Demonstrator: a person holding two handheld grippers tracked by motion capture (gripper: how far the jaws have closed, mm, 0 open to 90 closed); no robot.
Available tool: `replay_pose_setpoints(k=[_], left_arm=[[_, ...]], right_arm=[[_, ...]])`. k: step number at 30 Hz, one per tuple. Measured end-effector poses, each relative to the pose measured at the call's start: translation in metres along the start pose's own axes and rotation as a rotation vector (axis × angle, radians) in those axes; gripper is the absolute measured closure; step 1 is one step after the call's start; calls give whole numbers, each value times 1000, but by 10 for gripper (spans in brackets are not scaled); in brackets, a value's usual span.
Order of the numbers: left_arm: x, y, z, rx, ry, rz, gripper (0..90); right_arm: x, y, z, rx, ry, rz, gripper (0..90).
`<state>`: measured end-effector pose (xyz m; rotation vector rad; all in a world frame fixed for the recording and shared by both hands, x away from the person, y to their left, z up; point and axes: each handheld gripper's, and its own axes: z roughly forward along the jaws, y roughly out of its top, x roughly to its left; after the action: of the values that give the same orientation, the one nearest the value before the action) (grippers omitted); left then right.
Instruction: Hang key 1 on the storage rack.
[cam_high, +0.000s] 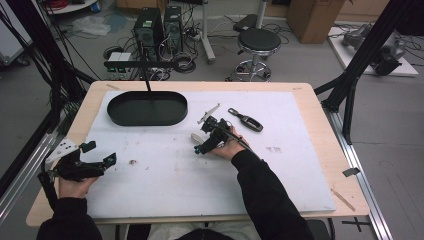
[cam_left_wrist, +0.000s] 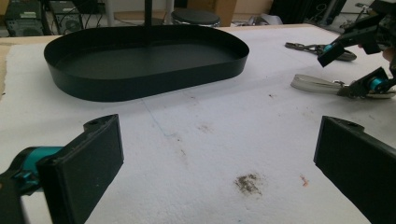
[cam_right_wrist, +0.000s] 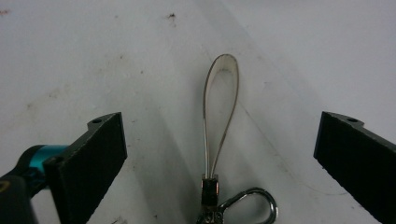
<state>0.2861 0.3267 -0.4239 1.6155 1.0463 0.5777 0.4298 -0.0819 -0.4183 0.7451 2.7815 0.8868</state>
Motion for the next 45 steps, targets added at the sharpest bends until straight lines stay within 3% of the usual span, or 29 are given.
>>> replay_pose_setpoints(k=[3, 5, 7, 14, 20, 31, 33, 40, 45], left_arm=[[0, 0, 0, -1, 0, 0, 19], [0, 0, 0, 0, 0, -1, 19], [0, 0, 0, 0, 1, 0, 19], [0, 1, -3, -23, 20, 11, 19], [-1, 1, -2, -26, 23, 19, 19], [-1, 2, -3, -35, 25, 19, 19], [-1, 2, -3, -39, 23, 18, 19], [0, 2, -3, -44, 16, 11, 19], [0, 2, -2, -44, 11, 11, 19]], right_arm=[[1, 0, 5, 20, 8, -5, 63], [2, 0, 7, 31, 31, -5, 185], [2, 0, 7, 33, 35, -7, 207], [2, 0, 8, 56, 60, 21, 407], [1, 0, 6, 66, 41, 35, 548], [11, 2, 8, 90, -23, -49, 842], [11, 2, 8, 88, -29, -55, 853], [7, 1, 5, 85, -9, 7, 871], [0, 2, -6, 20, 40, 58, 871]])
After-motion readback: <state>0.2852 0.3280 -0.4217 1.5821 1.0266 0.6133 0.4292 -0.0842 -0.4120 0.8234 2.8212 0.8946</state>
